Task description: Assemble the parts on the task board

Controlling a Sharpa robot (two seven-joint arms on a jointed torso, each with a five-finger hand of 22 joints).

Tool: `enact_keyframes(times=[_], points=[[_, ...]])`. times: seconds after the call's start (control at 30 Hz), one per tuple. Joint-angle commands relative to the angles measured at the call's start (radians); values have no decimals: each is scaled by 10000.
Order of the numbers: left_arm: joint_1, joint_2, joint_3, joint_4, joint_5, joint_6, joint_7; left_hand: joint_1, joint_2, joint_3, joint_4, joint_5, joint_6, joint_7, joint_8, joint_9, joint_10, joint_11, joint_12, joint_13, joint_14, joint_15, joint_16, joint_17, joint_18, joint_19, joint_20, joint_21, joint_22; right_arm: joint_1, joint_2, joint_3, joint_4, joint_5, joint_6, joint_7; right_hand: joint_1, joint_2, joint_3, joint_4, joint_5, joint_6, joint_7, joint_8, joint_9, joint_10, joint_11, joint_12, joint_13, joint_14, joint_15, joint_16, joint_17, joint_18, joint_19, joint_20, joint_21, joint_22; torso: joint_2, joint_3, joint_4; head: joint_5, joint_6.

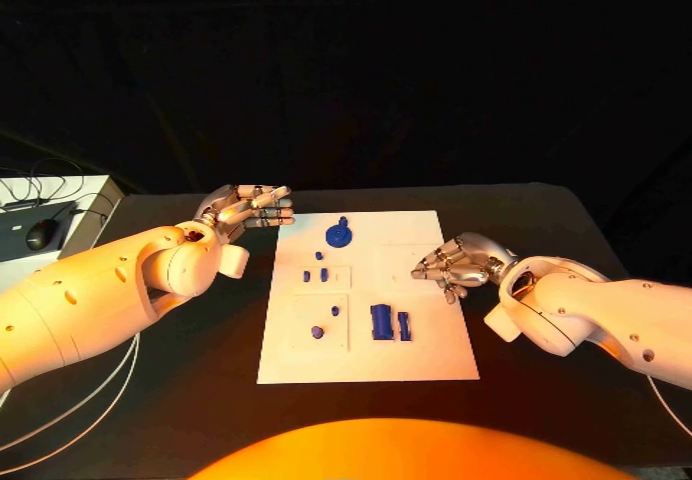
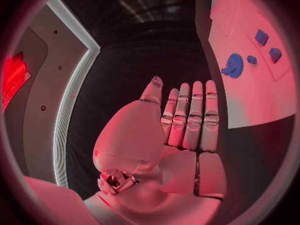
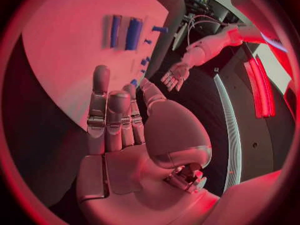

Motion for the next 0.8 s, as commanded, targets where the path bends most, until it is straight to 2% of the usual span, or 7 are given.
enact_keyframes(times=[0.03,0.17,0.5,0.57,0.63,0.77,0.8], points=[[-36,28,5,-8,311,-328,890,38,66,80,14,-22,107,0,-6,-6,110,-24,-63,-2,99,-8,-96,46,-52,19,-54,4,-1,50,176,61,-721,2987,-720,3307,175,58,4,-90,-185,-357,178,-33,-382,-117,116,-632,-801,-229,129,-830,-449,-194,-584,120,-35,-694,-76,-70,-25,-2,224],[-47,72,8,-131,528,-608,1161,87,65,74,-5,-85,107,-15,-12,-8,81,-9,-70,-4,-23,30,-116,34,-86,-77,-22,-34,-19,90,574,165,-1827,3882,-638,4150,330,96,-61,-123,-731,-646,387,-74,-1146,-327,318,-1727,-2542,-548,352,-2447,-1224,-345,-1326,343,-57,-2318,-161,-127,-62,7,464],[-50,505,19,-785,1155,-1315,1735,-79,-133,-199,-180,-236,-646,-134,-43,-31,-910,352,-49,-8,-1629,431,-114,-478,-252,-1580,480,-91,-93,93,1829,403,-4311,4908,-257,5129,550,204,1,-163,-1308,-935,685,-62,-2553,-335,989,-4882,-7484,-1594,1165,-6374,-3087,-765,-3713,1161,-50,-5739,-315,-145,-93,-12,1130],[-50,642,21,-942,1272,-1473,1847,-191,-175,-306,-257,-323,-1032,-220,-59,-45,-1373,372,-41,-14,-2149,466,-129,-493,-165,-2160,749,-88,-91,66,2122,458,-4833,5036,-140,5293,575,182,8,-187,-1347,-863,667,-74,-2812,-150,1088,-5210,-8390,-1891,1404,-7538,-4014,-835,-4286,1426,-42,-6485,-346,-140,-88,-32,1293],[-50,753,23,-1060,1341,-1607,1935,-350,-206,-406,-327,-392,-1537,-304,-76,-62,-2108,396,-70,-34,-3806,524,-208,-590,36,-3264,1097,-132,-129,30,2358,517,-5263,5165,-66,5430,565,165,13,-205,-1362,-964,741,-104,-3122,-278,1241,-5591,-8581,-2049,1657,-8623,-4993,-831,-4844,1763,-34,-7321,-360,-133,-88,-24,1431],[-51,930,28,-1237,1420,-1855,2083,-466,-215,-437,-376,-495,-1749,-361,-88,-72,-2946,343,-128,-69,-4627,531,-258,-639,334,-3905,1312,-154,-151,-37,2801,639,-6105,5492,64,5697,546,200,9,-281,-1330,-1124,761,-129,-3427,-658,1425,-6103,-8623,-2614,1945,-8593,-6583,-754,-5146,2038,3,-8655,-344,-119,-77,2,1614],[-37,880,18,-1184,1092,-1390,1529,-4536,-519,1344,-543,-2223,-10533,-1317,-635,-628,-11870,-1108,-660,-604,-11462,-1088,-728,-1115,-1065,-10792,-1573,-726,-735,-16,2691,610,-5848,4856,-256,4986,-3204,-389,-30,624,-2951,-10804,-1009,-754,-4111,-3779,-54,-6880,-9216,-5970,684,-9215,-7685,-841,-14104,755,-675,-11142,-340,-135,-82,-18,1476]])
